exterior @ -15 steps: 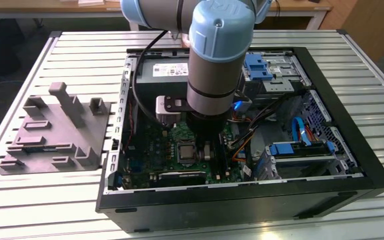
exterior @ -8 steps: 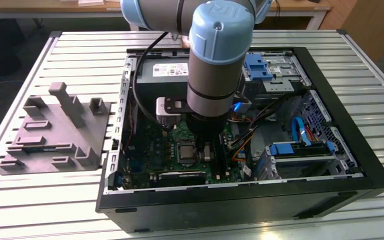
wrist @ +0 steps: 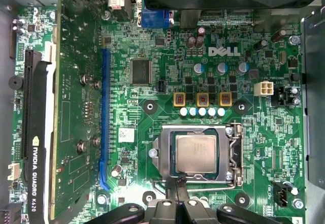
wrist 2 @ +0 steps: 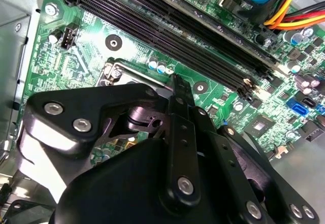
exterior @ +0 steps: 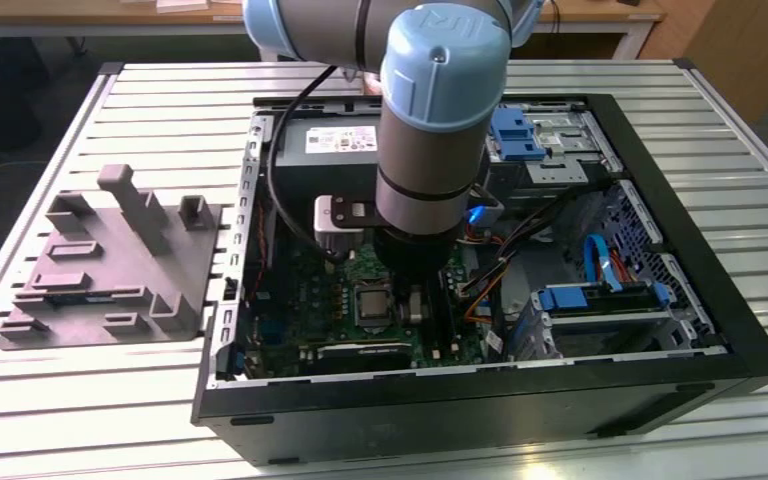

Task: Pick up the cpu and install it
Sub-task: 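Install the first cpu locking lever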

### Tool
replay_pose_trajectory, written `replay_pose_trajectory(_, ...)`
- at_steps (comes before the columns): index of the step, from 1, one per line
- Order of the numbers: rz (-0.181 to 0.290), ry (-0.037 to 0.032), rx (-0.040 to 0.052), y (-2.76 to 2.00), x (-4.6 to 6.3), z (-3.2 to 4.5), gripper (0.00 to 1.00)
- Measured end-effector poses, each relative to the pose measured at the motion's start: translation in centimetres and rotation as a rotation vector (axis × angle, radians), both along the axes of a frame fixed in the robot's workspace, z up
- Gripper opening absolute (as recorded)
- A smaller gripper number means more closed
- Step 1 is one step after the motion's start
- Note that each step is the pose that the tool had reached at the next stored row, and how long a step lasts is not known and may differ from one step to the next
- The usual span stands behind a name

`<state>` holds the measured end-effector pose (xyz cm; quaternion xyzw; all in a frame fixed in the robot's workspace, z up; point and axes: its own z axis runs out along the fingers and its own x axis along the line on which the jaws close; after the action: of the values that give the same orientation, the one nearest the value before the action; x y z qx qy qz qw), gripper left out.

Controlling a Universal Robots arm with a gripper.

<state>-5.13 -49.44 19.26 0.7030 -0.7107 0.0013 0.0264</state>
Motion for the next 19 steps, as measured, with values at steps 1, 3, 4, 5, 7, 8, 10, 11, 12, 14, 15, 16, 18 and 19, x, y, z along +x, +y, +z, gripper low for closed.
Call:
replay_pose_trajectory(1,0.0,-0.0001,0.0002,0.0,0.01,-0.02,0.11)
replay_pose_trajectory(3,0.0,-0.0001,0.0003,0.0,0.04,-0.1,0.11)
replay_pose_trajectory(4,0.0,0.0,0.0001,0.0,0.05,-0.12,0.11)
replay_pose_trajectory(5,0.0,0.0001,-0.0001,0.0,0.06,-0.14,0.11)
replay_pose_trajectory(7,0.0,0.0001,0.0,0.0,0.09,-0.18,0.11)
replay_pose_trajectory(8,0.0,0.0001,0.0001,0.0,0.11,-0.2,0.11)
replay_pose_trajectory(10,0.0,0.0,0.0006,0.0,0.17,-0.23,0.11)
replay_pose_trajectory(11,0.0,0.0001,0.0007,0.0,0.19,-0.24,0.11)
replay_pose_trajectory(12,0.0,0.0001,0.0009,0.0,0.22,-0.25,0.11)
replay_pose_trajectory(14,0.0,0.0,0.0014,0.0,0.28,-0.29,0.11)
replay_pose_trajectory(15,0.0,-0.0001,0.0018,0.0,0.31,-0.31,0.11)
replay_pose_trajectory(16,0.0,-0.0003,0.0025,0.01,0.34,-0.35,0.11)
replay_pose_trajectory(18,0.0,-0.0001,0.0026,0.0,0.34,-0.4,0.11)
replay_pose_trajectory(19,0.0,0.0,0.0027,0.0,0.34,-0.4,0.11)
